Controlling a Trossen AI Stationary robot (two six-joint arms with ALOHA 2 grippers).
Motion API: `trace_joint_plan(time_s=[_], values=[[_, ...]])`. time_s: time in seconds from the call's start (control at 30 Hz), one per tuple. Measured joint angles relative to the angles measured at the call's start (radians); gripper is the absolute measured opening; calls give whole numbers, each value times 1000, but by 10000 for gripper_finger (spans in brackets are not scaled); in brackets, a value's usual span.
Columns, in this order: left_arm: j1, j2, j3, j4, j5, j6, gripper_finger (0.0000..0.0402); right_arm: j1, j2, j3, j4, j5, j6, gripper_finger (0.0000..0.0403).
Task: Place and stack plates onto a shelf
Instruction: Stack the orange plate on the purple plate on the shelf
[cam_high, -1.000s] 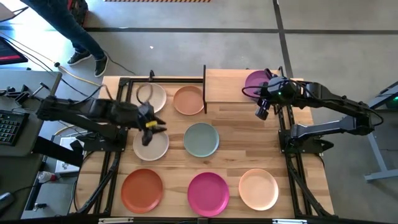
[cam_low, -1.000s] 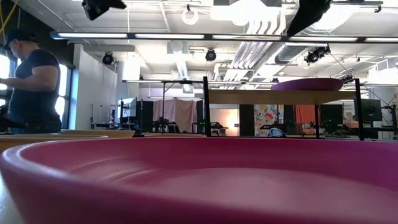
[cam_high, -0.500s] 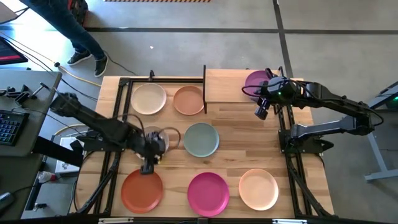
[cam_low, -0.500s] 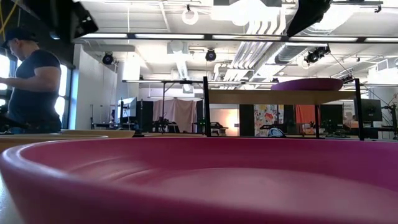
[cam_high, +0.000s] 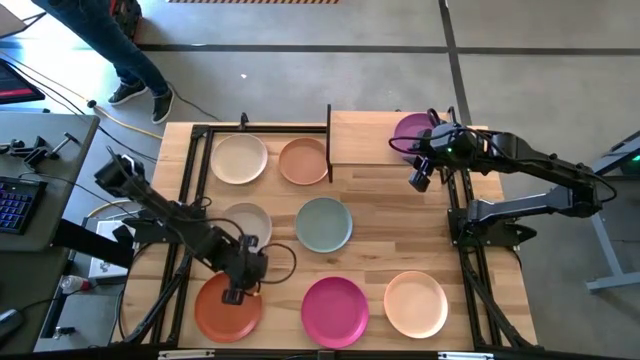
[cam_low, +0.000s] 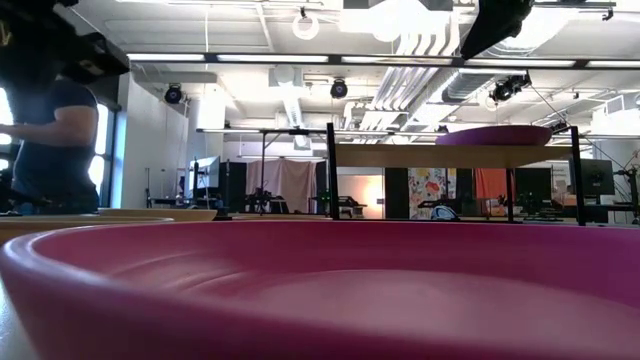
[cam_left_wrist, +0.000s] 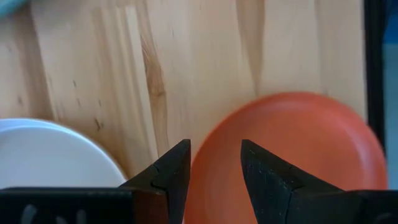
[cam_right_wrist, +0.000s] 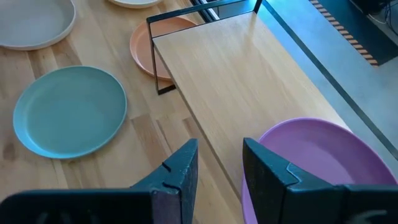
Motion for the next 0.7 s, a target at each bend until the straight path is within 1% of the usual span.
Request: trace_joint_plan(time_s=[0.2,0.4,0.7], values=[[-10,70,0,-1,3,0,131,0,0,0,0,0,0,103],[-10,121,0,-6,46,37,131,0,0,0,0,0,0,103],[-5,195,-1,-52,45,43,131,0,0,0,0,-5,0,103]])
